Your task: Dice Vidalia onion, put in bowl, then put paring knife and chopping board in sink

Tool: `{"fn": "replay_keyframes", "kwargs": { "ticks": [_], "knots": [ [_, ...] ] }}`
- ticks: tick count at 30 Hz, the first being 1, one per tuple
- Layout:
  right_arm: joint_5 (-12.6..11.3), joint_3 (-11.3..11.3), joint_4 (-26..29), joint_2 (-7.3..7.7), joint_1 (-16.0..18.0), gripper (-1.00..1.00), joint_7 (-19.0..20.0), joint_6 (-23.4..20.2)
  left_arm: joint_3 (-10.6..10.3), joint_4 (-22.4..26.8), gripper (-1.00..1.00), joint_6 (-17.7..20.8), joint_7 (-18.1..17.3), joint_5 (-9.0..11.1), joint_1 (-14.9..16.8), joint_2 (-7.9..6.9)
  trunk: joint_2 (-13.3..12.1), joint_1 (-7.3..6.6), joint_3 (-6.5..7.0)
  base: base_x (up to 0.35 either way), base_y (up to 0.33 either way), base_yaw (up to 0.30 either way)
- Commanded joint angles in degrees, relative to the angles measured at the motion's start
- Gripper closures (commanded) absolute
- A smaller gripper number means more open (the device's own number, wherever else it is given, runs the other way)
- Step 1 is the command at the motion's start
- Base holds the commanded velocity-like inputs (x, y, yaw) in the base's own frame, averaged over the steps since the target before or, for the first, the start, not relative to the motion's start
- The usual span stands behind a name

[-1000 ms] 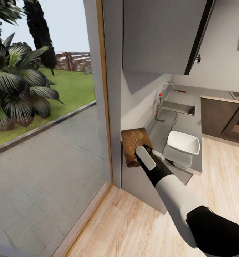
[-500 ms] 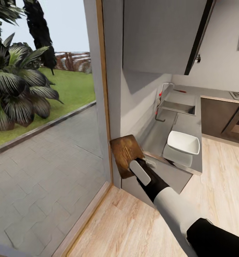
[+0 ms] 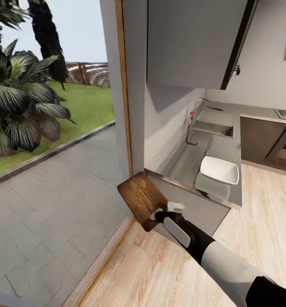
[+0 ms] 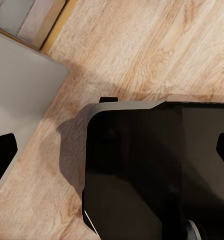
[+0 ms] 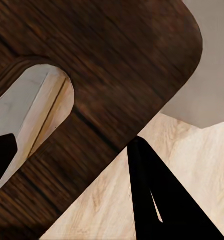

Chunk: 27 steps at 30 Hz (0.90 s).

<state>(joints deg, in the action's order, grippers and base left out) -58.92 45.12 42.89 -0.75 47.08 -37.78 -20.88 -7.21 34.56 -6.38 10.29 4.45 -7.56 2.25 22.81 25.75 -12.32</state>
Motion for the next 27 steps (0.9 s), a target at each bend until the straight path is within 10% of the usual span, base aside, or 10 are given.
{"fn": "replay_keyframes", "kwargs": {
  "ticks": [1,5,18,27],
  "knots": [
    [-0.8,0.4,0.1,0.41,-0.1,1.00,0.3,0.7,-0.4,0.1,-1.00,-0.1,0.4,0.5,0.0,-0.05,0.1,0.04,-0.10,0.000,0.000,0.000],
    [-0.7,2.7,0.1,1.30,-1.0,1.00,1.9,2.0,-0.3,0.1,-1.00,-0.1,0.4,0.5,0.0,-0.08,0.1,0.04,-0.10,0.000,0.000,0.000],
    [-0.9,23.0,0.0,8.09,-3.6,1.00,7.9,18.9,-0.3,0.2,-1.00,-0.1,0.4,0.5,0.0,-0.09,0.1,0.04,-0.10,0.000,0.000,0.000],
    [-0.9,25.5,-0.8,12.82,-8.6,1.00,13.0,25.2,-0.3,0.2,-1.00,-0.1,0.4,0.5,0.0,-0.13,0.1,0.04,-0.10,0.000,0.000,0.000]
  ]
}}
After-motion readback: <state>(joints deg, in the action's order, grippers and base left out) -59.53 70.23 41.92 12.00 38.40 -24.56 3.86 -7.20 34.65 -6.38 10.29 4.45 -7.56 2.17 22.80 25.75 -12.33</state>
